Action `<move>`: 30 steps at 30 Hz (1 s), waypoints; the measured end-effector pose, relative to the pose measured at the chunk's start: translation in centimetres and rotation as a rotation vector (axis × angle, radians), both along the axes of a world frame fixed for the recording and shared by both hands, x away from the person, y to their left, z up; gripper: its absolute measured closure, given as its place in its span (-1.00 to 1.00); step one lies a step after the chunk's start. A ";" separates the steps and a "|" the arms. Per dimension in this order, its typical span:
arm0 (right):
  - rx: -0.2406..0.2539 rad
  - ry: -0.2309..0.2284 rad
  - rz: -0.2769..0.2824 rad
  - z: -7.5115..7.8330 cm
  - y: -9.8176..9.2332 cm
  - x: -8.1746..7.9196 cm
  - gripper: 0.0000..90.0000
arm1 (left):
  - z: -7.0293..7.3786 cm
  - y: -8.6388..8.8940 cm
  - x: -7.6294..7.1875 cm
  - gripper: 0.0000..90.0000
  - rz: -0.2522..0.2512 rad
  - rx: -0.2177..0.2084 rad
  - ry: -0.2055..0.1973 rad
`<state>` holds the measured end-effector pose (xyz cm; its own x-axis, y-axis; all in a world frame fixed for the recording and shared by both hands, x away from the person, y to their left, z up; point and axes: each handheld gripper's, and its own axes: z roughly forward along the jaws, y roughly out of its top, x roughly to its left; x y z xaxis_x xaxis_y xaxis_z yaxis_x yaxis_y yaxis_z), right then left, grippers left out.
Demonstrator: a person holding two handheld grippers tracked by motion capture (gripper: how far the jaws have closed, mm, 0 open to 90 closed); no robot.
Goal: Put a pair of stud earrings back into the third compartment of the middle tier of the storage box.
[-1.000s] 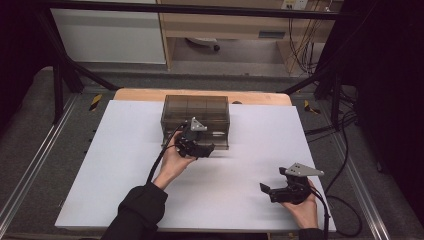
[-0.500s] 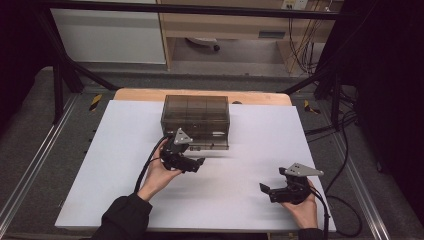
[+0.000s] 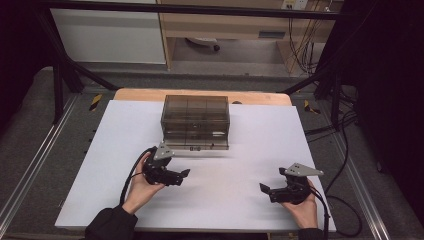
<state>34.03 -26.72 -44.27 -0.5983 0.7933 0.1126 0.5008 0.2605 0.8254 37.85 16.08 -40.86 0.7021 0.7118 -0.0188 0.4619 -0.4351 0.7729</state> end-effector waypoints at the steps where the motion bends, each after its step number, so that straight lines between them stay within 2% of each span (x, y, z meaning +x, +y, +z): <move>1: -0.001 0.000 0.001 0.0 0.0 0.0 -0.98 | -0.2 0.4 -0.2 -0.75 0.003 0.000 0.003; 12: 0.004 0.003 0.002 0.0 0.1 0.0 -0.98 | -1.4 3.8 -1.7 -0.75 0.027 0.005 -0.010; 22: 0.003 0.009 0.005 0.0 0.1 -0.1 -0.99 | -2.3 6.9 -2.4 -0.75 0.071 0.008 -0.006; 27: 0.003 0.009 0.015 -0.1 0.1 -0.1 -0.99 | -2.6 8.4 -2.6 -0.75 0.090 -0.007 -0.001; 30: 0.003 0.008 0.017 -0.1 0.1 -0.1 -0.99 | -2.8 9.1 -2.8 -0.75 0.094 0.004 -0.004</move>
